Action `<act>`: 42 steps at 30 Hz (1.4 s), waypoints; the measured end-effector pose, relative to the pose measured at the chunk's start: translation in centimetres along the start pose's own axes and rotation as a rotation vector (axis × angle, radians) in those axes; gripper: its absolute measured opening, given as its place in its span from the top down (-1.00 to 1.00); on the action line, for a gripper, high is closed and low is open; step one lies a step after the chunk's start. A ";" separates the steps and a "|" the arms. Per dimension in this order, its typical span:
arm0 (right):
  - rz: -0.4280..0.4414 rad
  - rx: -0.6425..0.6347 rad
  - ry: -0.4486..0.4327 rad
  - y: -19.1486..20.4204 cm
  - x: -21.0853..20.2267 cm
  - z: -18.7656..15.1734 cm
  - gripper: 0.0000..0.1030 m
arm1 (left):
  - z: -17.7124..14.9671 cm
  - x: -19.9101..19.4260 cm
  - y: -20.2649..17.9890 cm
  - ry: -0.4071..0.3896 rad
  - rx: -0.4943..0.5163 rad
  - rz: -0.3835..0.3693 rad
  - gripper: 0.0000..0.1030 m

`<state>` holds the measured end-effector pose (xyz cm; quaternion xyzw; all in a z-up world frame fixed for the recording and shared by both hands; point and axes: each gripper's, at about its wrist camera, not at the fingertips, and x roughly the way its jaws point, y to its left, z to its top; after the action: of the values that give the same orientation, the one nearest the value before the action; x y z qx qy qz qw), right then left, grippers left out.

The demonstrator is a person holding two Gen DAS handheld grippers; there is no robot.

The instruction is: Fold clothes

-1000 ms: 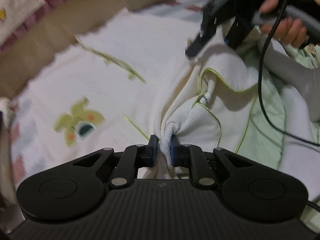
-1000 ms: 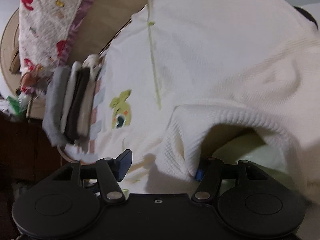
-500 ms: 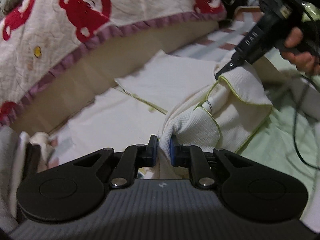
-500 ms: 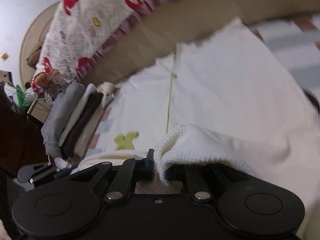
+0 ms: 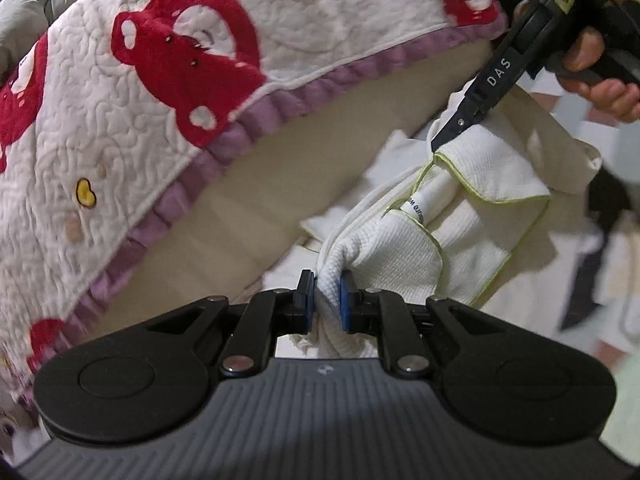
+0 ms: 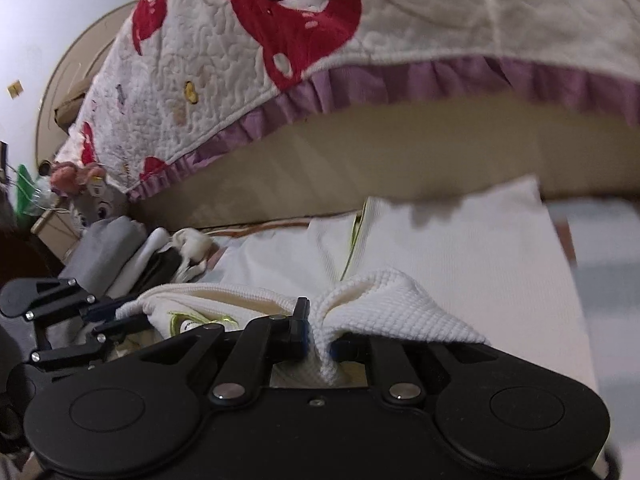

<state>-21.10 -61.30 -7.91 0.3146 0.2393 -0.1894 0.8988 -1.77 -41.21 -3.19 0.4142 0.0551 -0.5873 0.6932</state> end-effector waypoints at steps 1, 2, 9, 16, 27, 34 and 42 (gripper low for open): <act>-0.006 0.000 0.005 -0.4 1.1 1.2 0.77 | 0.2 1.6 0.5 0.007 0.008 0.031 0.76; -0.013 0.000 0.011 -0.9 2.2 2.3 0.77 | 0.1 3.6 0.7 0.017 0.008 0.081 0.76; 0.037 0.332 -0.080 -7.7 7.7 5.2 -0.14 | -3.3 13.1 1.9 0.141 -0.160 0.366 -0.14; -0.102 0.151 -0.123 -7.4 -1.1 -3.7 -0.14 | -11.7 2.0 4.0 0.121 -0.846 0.089 -0.26; -0.173 0.359 -0.139 -6.9 -8.3 -16.2 -0.13 | -23.7 -2.9 -2.0 0.247 -1.498 -0.145 -0.25; -0.302 0.206 -0.107 -4.9 -6.0 -16.0 -0.13 | -23.2 -1.2 -2.5 0.230 -1.512 -0.038 -0.25; -0.447 0.345 -0.198 -9.2 -5.2 -15.9 -0.13 | -22.6 -0.1 -1.9 0.203 -1.399 0.139 -0.24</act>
<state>-34.80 -56.57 -20.34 0.3822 0.1780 -0.4504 0.7870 5.82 -26.62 -18.83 -0.0729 0.4570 -0.3274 0.8238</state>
